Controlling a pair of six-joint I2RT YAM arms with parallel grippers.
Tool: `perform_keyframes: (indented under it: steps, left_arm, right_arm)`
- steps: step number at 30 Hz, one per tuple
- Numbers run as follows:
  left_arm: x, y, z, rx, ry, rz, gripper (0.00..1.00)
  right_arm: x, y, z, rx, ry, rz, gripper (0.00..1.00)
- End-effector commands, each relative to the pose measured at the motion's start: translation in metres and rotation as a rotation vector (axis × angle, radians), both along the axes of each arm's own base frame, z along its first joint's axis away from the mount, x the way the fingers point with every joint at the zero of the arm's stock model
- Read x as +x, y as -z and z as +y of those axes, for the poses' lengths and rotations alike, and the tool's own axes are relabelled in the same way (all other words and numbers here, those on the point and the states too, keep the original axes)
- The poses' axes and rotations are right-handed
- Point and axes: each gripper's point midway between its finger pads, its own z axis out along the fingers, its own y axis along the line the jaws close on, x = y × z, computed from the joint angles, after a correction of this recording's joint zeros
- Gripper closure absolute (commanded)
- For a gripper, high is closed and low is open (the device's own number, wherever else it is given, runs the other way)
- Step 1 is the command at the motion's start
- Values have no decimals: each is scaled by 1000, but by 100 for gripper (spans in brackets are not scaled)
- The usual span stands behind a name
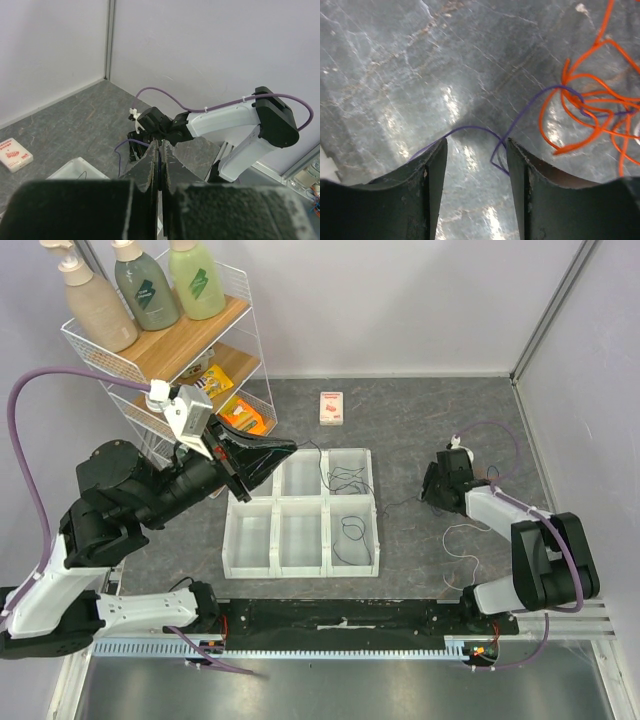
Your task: Untangle the cables
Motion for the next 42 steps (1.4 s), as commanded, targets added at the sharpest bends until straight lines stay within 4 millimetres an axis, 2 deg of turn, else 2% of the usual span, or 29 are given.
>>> perform_keyframes:
  steps: [1, 2, 3, 4, 6, 8, 11, 13, 15, 17, 18, 22, 25, 27, 29, 32, 34, 36, 40, 42]
  left_arm:
    - [-3, -5, 0, -22, 16, -21, 98]
    - [-3, -5, 0, -23, 14, -19, 98]
    - [-4, -4, 0, -25, 16, -17, 98]
    - [-4, -4, 0, -26, 19, -13, 98]
    - [-5, -2, 0, -22, 24, -7, 98]
    - [-4, 4, -3, -12, 24, 4, 98]
    - [-2, 18, -11, 9, 32, 29, 98]
    - [1, 30, -21, 25, 39, 50, 98]
    - [4, 40, -31, 36, 48, 70, 98]
    - [6, 48, -40, 42, 62, 89, 98]
    - [6, 53, -45, 53, 71, 99, 98]
    - [10, 71, -58, 90, 81, 139, 98]
    - [11, 82, -63, 107, 84, 165, 98]
    - [12, 94, -65, 125, 85, 185, 98]
    - [12, 109, -67, 148, 80, 209, 98]
    - [15, 131, -69, 177, 65, 251, 98]
    - [15, 146, -71, 192, 59, 281, 98]
    - [16, 159, -75, 203, 61, 310, 98]
    - [17, 187, -81, 238, 57, 370, 98]
    - [17, 205, -83, 256, 50, 407, 98]
  right_arm:
    - [35, -13, 14, 63, -27, -118, 57]
    - [39, -19, 14, 66, -32, -123, 80]
    - [44, -29, 13, 64, -36, -141, 93]
    - [46, -41, 12, 57, -38, -163, 100]
    - [49, -81, 6, 33, -39, -252, 100]
    - [44, -135, 4, 30, -57, -367, 100]
    - [21, -220, 3, 58, -73, -558, 100]
    - [3, -267, -1, 67, -77, -703, 100]
    - [-14, -298, -14, 44, -29, -823, 100]
    - [-25, -308, -30, -3, 30, -872, 100]
    - [-26, -305, -35, -24, 42, -865, 100]
    - [-16, -272, -38, -66, 54, -727, 100]
    - [-10, -264, -22, -24, -22, -687, 100]
    - [-9, -268, 2, 34, -151, -703, 100]
    - [-14, -269, 35, 117, -342, -694, 100]
    - [-41, -264, 91, 296, -663, -656, 100]
    - [-68, -272, 117, 377, -802, -685, 100]
    - [-93, -286, 130, 410, -885, -747, 100]
    - [-133, -312, 141, 503, -1008, -826, 100]
    - [-146, -312, 147, 593, -1044, -808, 100]
